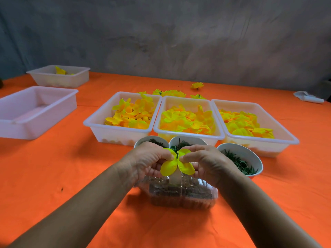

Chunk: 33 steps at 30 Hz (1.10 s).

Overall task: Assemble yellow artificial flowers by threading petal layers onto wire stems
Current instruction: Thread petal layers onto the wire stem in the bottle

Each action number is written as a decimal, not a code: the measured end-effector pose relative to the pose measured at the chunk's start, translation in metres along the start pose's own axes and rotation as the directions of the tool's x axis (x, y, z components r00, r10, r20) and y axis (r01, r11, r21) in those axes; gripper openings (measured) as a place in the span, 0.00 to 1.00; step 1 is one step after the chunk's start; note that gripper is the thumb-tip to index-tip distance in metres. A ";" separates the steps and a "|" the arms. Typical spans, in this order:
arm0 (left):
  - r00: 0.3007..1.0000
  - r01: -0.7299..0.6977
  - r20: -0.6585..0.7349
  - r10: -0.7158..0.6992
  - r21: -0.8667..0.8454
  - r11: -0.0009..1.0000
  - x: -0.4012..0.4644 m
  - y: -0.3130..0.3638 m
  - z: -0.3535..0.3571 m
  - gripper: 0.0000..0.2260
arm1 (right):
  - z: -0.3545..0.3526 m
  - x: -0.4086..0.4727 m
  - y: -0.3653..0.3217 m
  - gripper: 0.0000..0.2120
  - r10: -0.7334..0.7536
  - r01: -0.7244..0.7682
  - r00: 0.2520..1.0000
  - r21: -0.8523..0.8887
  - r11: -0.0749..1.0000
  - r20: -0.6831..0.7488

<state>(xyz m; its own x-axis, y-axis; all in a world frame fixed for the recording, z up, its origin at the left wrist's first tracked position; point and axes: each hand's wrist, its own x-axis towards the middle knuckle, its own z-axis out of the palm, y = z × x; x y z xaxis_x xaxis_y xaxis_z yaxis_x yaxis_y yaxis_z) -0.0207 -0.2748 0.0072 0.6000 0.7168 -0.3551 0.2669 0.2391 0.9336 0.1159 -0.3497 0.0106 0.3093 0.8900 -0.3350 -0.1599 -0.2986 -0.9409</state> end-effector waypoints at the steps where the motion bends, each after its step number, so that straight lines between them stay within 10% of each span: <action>1: 1.000 -0.002 0.002 0.002 0.005 1.000 0.000 0.000 0.000 0.08 | 0.000 0.000 0.001 0.12 -0.004 0.004 1.000 -0.019 1.000 -0.007; 9: 1.000 -0.015 -0.006 0.015 -0.050 0.999 -0.002 0.000 -0.002 0.05 | -0.002 -0.003 0.002 0.13 0.038 -0.039 0.999 0.055 0.998 0.022; 13: 0.932 -0.274 -0.222 0.286 0.081 0.958 -0.006 -0.002 -0.004 0.11 | -0.004 -0.010 0.002 0.14 -0.068 0.063 0.996 -0.088 0.994 -0.052; 18: 0.837 -0.451 -0.105 0.536 0.421 0.787 -0.016 -0.002 0.002 0.10 | -0.004 -0.010 -0.001 0.13 -0.088 0.079 0.994 -0.132 0.988 -0.065; 33: 0.870 -0.448 0.037 0.491 0.476 0.757 0.001 0.002 -0.004 0.05 | -0.042 0.021 -0.021 0.07 -0.358 0.255 0.897 -0.358 0.898 -0.260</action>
<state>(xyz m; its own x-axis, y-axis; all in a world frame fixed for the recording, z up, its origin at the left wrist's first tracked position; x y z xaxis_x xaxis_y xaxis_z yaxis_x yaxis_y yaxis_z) -0.0224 -0.2715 0.0091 0.6814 0.7168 0.1479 0.2927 -0.4520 0.8426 0.1650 -0.3395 0.0217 0.5787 0.8152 0.0236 0.2712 -0.1650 -0.9483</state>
